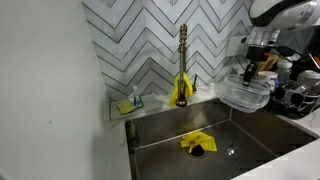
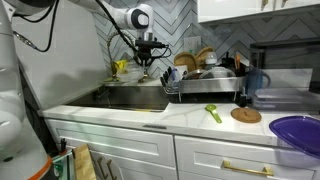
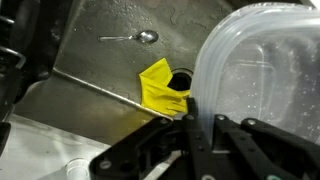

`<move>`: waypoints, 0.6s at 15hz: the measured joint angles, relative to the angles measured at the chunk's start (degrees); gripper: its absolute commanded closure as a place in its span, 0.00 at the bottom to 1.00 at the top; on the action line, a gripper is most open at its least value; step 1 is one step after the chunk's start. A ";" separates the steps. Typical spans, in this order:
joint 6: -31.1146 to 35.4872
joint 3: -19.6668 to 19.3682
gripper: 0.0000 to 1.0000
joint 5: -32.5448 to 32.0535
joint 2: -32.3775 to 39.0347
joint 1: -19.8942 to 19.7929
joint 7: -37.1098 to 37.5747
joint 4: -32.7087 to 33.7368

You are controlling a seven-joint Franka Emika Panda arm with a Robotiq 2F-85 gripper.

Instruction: Move both of the lunchboxes to the sink at once

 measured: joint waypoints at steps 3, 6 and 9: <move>-0.08 0.16 0.98 0.48 0.17 -0.13 0.02 0.30; -0.03 1.01 0.98 3.10 2.22 -0.04 4.62 0.30; 0.58 2.47 0.98 5.11 4.93 0.41 11.67 0.21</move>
